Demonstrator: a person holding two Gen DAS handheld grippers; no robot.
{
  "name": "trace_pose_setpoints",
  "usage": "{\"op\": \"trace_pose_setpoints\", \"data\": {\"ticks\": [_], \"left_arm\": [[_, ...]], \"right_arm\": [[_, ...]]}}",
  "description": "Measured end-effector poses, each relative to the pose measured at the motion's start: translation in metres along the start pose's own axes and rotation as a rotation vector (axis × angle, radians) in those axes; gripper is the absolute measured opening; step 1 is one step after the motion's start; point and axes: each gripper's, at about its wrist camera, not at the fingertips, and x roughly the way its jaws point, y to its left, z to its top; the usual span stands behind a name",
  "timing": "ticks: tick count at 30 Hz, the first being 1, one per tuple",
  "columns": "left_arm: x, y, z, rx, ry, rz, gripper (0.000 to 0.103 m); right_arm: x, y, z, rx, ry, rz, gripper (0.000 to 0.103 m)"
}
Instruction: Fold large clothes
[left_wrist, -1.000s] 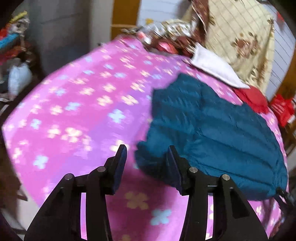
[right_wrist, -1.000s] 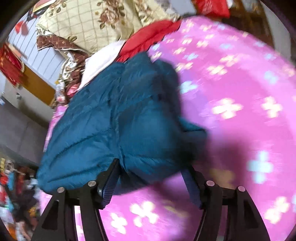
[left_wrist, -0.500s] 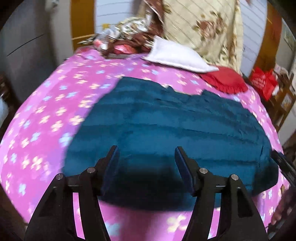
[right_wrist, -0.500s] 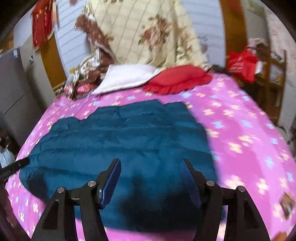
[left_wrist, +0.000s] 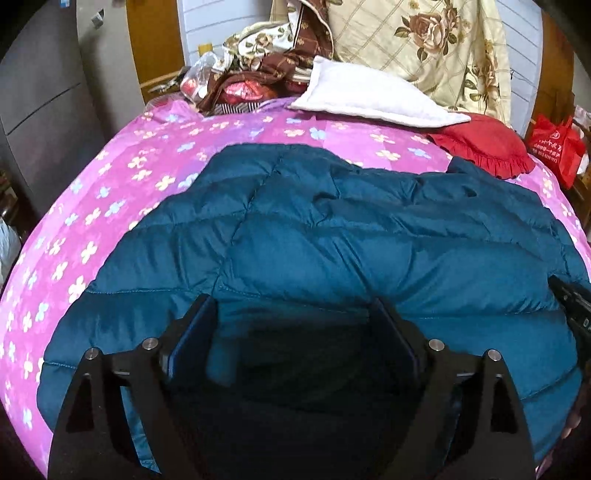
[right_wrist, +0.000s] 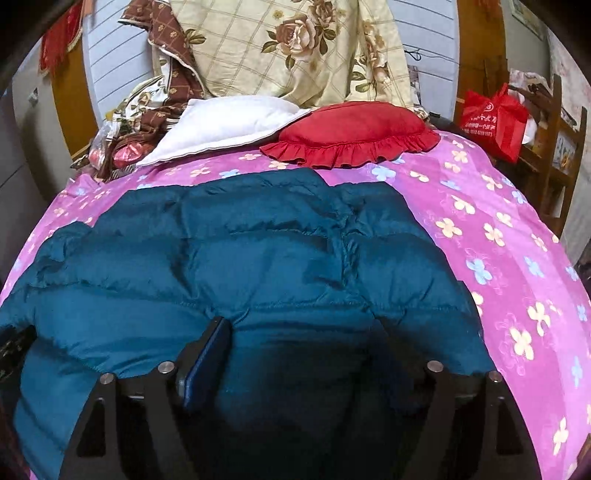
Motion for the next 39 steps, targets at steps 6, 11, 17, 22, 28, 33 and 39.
{"op": "trace_pose_setpoints", "data": {"ticks": [6,11,17,22,28,33,39], "left_arm": [[-0.039,0.006,-0.014,0.023,-0.062,0.028,0.086],[-0.098,0.018,-0.039,0.019,-0.203,0.09,0.086],[-0.165,0.027,-0.063,-0.021,-0.308,0.15,0.086],[-0.211,0.032,-0.074,-0.106,-0.355,0.09,0.086],[-0.25,0.026,-0.083,-0.103,-0.415,0.087,0.086],[-0.265,0.024,-0.089,-0.08,-0.416,0.077,0.086],[-0.278,0.031,-0.097,-0.069,-0.433,0.101,0.087]], "right_arm": [[-0.029,0.006,-0.01,-0.022,-0.01,-0.047,0.077],[-0.099,0.007,-0.045,-0.045,-0.056,-0.031,0.077],[-0.168,-0.003,-0.1,-0.052,-0.09,-0.035,0.077],[-0.208,-0.03,-0.138,0.038,-0.09,-0.046,0.077],[-0.236,-0.047,-0.157,0.088,-0.092,-0.061,0.077],[-0.254,-0.046,-0.163,0.096,-0.111,-0.057,0.077],[-0.256,-0.027,-0.163,0.06,-0.104,-0.048,0.077]]}}
